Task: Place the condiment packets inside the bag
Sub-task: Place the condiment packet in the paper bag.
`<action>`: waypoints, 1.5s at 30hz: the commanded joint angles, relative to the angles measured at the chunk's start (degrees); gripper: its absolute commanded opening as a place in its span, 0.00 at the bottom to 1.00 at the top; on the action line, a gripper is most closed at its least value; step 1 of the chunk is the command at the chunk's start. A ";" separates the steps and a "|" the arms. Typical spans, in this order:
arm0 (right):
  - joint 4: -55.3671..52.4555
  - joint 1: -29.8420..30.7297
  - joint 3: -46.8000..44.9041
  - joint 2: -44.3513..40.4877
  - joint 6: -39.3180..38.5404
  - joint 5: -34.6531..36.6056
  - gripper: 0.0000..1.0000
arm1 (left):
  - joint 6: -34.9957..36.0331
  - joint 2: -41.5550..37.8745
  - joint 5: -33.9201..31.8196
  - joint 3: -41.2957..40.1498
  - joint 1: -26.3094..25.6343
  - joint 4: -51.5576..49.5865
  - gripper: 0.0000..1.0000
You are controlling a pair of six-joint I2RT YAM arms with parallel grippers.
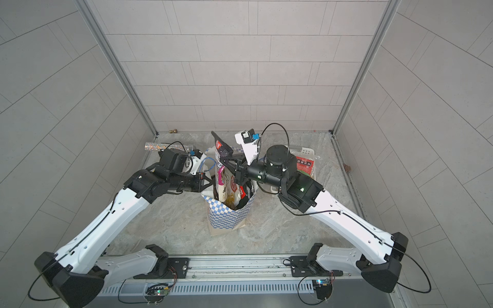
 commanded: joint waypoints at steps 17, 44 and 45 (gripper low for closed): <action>19.50 0.36 -23.52 -9.05 24.32 -2.44 0.00 | 0.58 -2.30 -0.94 -0.50 -0.20 4.37 0.00; -32.04 -1.87 -11.68 -12.71 0.71 17.37 0.67 | 3.13 -1.92 8.83 -0.70 -0.23 4.87 0.00; -34.21 -3.26 -10.45 -12.18 0.14 18.40 0.67 | 3.15 -2.16 9.24 -0.91 -0.28 4.97 0.00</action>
